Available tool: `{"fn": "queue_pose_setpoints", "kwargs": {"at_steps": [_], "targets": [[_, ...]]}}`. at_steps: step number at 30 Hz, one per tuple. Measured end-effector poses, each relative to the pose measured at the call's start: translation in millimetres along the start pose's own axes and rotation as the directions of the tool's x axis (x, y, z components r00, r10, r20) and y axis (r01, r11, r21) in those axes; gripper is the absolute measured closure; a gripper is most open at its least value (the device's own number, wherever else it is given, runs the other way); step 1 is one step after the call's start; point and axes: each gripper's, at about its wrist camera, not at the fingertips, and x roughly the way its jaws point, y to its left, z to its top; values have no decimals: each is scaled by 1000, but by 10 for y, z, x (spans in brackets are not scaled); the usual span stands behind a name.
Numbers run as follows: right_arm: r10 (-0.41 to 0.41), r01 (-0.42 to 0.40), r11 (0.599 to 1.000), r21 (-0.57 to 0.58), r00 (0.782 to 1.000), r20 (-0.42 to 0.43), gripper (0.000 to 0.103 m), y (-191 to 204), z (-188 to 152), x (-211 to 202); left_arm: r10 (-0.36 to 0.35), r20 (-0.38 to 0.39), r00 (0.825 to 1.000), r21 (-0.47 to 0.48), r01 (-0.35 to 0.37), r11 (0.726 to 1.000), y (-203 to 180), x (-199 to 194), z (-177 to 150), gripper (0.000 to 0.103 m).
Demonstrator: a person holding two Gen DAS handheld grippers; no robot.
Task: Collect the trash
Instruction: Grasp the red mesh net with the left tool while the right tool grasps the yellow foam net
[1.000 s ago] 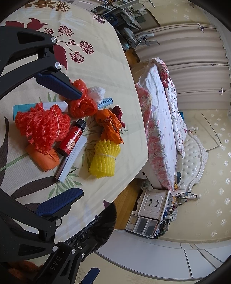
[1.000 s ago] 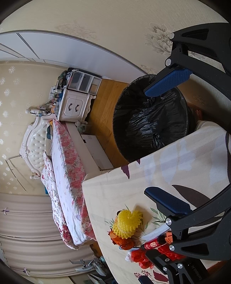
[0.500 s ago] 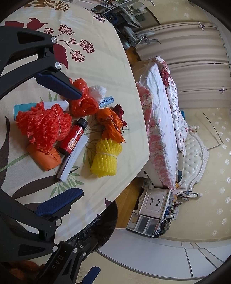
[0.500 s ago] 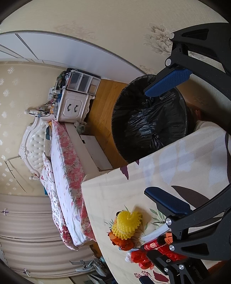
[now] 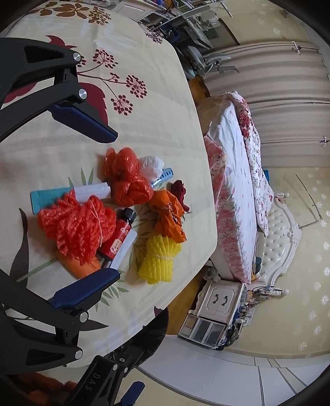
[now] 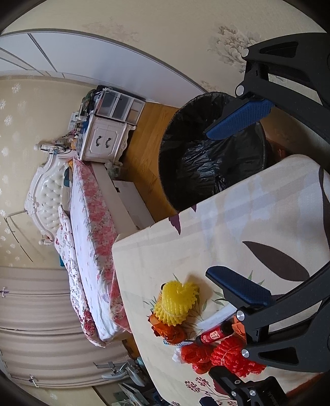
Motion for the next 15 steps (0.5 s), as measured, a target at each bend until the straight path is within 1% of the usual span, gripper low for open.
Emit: {"fn": "queue_pose_setpoints", "kwargs": {"at_steps": [1, 2, 7, 15], "targets": [[8, -8, 1000, -2, 1000, -6, 19, 21, 9, 5, 2, -4, 1000, -5, -2, 1000, 41, -12, -11, 7], [17, -17, 1000, -4, 1000, -11, 21, 41, 12, 7, 5, -8, 1000, -9, -5, 1000, 77, -24, -22, 7], [32, -32, 999, -21, 999, -18, 22, 136, 23, 6, 20, -25, 999, -35, -21, 999, 236, -55, -39, 7], [32, -32, 999, -26, 999, -17, 22, 163, 15, 10, -28, -34, 999, -13, 28, 1000, 186, 27, 61, 7]]}}
